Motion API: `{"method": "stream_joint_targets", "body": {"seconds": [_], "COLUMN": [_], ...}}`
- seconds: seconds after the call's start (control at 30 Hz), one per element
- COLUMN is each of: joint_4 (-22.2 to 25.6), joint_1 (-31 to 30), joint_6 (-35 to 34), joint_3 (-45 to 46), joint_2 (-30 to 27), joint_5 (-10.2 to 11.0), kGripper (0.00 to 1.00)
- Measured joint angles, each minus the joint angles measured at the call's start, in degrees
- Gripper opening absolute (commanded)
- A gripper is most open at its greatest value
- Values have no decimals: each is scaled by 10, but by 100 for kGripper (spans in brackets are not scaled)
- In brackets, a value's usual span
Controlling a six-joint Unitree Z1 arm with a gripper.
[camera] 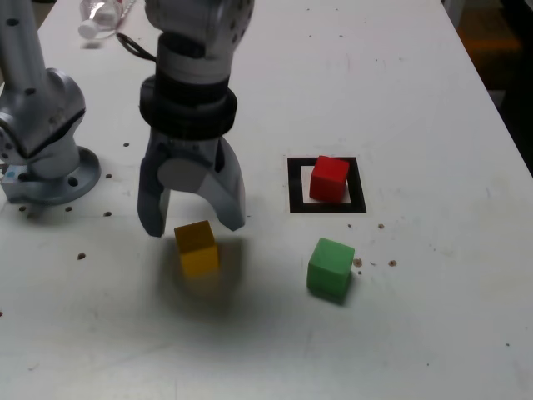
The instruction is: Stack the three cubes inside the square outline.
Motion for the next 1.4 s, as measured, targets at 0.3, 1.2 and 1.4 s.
{"method": "stream_joint_targets", "body": {"seconds": [0.3,1.2,1.4], "joint_4": [-33,-96,-96], "joint_1": [0,0,0], "joint_6": [9,33,37], "joint_3": [21,71,72], "joint_2": [13,19,19], "joint_5": [-5,-39,-38], "kGripper": [88,43,40]}}
